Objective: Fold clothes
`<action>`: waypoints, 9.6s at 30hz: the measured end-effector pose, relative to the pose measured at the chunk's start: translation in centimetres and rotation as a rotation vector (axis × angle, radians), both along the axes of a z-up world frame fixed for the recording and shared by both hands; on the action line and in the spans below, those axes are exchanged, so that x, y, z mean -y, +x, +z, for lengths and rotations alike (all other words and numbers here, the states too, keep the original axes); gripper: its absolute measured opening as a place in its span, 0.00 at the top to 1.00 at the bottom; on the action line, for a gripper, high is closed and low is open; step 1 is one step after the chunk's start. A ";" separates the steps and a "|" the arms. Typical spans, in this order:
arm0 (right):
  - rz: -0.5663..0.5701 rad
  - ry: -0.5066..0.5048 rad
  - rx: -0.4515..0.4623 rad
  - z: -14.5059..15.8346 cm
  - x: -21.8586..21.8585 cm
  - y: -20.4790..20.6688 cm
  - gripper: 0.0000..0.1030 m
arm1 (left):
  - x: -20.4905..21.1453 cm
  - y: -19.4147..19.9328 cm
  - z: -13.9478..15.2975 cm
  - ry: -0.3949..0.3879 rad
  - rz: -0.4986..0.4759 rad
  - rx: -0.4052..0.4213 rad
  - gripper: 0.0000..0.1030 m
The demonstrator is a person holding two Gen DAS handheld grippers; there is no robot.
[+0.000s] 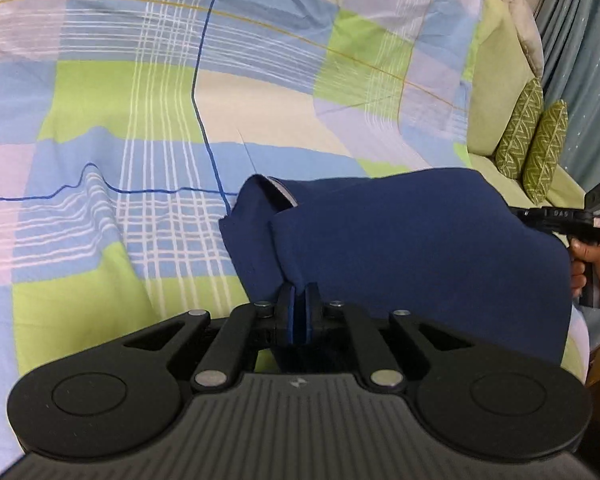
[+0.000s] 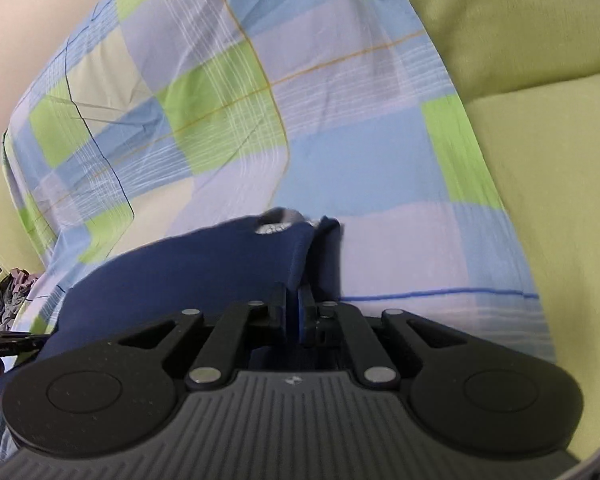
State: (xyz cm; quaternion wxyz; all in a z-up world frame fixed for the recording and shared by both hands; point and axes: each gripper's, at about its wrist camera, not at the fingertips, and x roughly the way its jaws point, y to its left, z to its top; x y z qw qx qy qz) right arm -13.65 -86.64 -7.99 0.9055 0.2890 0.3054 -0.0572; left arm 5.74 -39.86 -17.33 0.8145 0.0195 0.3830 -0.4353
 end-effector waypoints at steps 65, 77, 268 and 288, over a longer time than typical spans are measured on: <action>0.943 -0.793 -0.021 13.7 -33.9 -10.4 0.82 | -1.8 -25.8 5.2 0.301 -0.983 0.886 0.92; 0.721 -0.416 0.056 12.9 -28.4 -18.2 0.55 | -0.6 -27.4 8.5 0.329 -0.938 0.878 0.92; 0.017 -0.404 -0.171 6.4 -23.3 -11.5 0.07 | -11.4 -17.3 3.6 0.409 0.029 0.344 0.20; 0.003 -0.344 -0.184 3.2 -21.1 -10.9 0.01 | -21.6 -15.3 3.0 0.514 0.180 0.305 0.19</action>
